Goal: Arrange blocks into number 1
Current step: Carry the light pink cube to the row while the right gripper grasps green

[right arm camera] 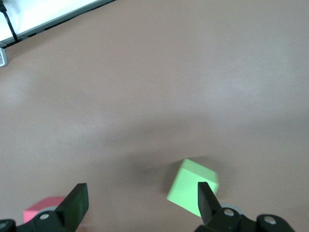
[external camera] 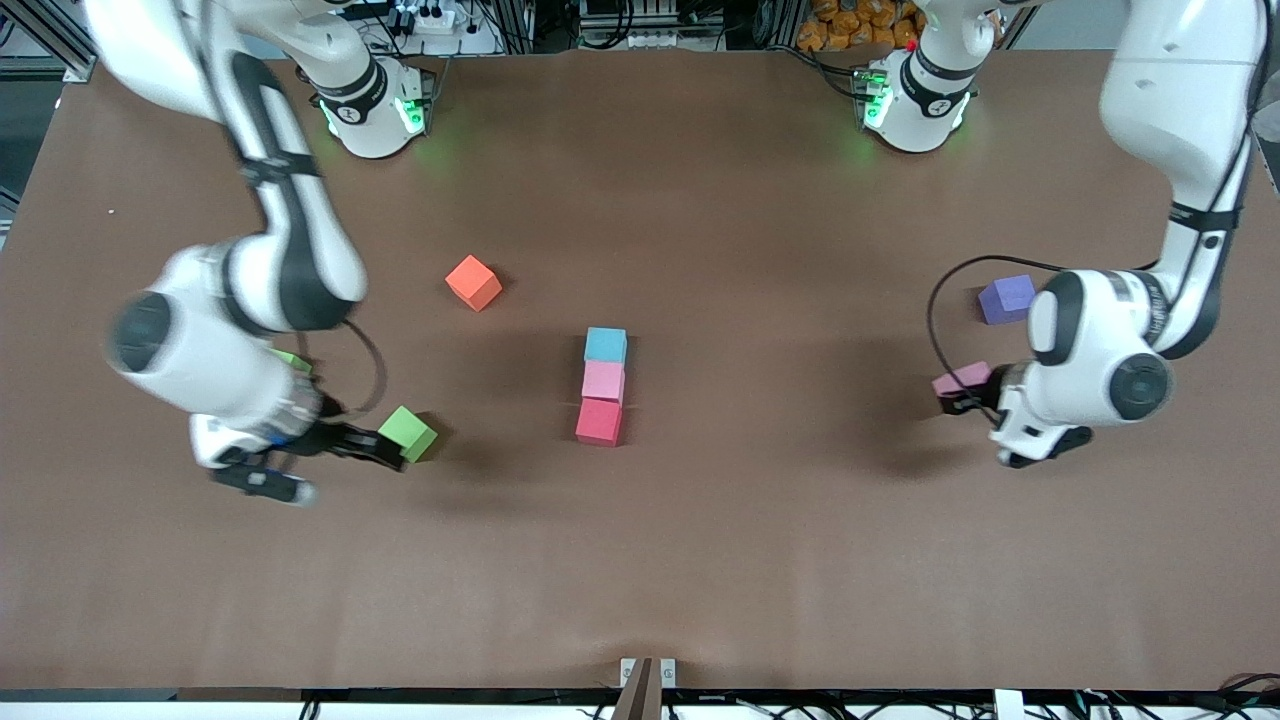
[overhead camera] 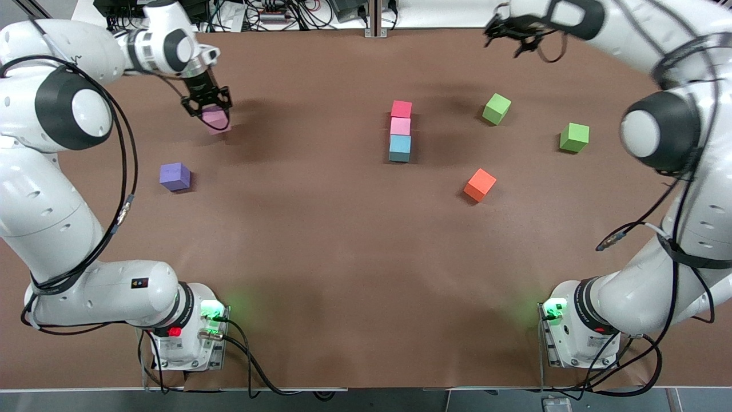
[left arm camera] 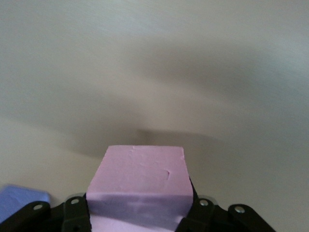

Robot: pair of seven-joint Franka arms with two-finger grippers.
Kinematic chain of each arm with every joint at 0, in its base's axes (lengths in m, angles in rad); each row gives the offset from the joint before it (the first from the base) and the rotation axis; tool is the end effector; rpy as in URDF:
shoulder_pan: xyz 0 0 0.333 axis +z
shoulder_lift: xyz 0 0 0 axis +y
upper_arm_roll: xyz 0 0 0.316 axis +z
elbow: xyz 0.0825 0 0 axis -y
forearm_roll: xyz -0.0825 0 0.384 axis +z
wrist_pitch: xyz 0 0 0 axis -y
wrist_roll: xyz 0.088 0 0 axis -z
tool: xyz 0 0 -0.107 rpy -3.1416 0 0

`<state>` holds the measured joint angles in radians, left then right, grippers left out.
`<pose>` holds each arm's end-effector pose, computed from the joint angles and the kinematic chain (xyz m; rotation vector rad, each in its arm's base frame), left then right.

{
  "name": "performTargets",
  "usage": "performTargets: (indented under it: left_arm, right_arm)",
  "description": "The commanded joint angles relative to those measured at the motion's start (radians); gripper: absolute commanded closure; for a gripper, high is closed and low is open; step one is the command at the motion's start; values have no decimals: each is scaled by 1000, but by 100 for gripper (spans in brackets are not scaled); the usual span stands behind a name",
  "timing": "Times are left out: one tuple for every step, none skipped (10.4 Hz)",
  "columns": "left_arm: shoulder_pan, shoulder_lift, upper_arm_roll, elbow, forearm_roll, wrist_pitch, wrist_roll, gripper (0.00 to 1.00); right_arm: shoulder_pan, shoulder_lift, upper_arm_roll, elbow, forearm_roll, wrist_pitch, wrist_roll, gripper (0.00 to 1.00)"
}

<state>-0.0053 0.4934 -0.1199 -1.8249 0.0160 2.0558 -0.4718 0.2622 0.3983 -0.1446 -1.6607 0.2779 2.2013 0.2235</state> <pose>0.6133 -0.0724 0.2475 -3.0368 -0.5277 0.4040 0.6718 0.1001 0.3947 -2.9126 0.3486 -0.1694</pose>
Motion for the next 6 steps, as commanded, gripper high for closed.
performTargets:
  left_arm:
    - [-183,-32,-15,-11,-7,-25,-221,100]
    - [-246,-32,-52,-11,-13,-26,-317,100]
    - [-304,-29,-99,-8,-14,-25,-426,100]
    - [-359,-20,-134,-5,-14,-19,-518,100]
    - [-430,-10,-147,10,-16,-10,-591,100]
    - [-497,17,-147,56,-27,-9,-655,100]
  right_arm:
    - [-156,-162,141,-146,-122,0,-33,0]
    - [-238,-198,195,-168,-140,-2,-41,0]
    - [-297,-222,227,-175,-143,-5,-71,0]
    - [-331,-228,237,-179,-155,-21,-145,0]
    - [-374,-222,238,-177,-181,-47,-239,0]
    - [-408,-211,238,-179,-187,-73,-322,0]
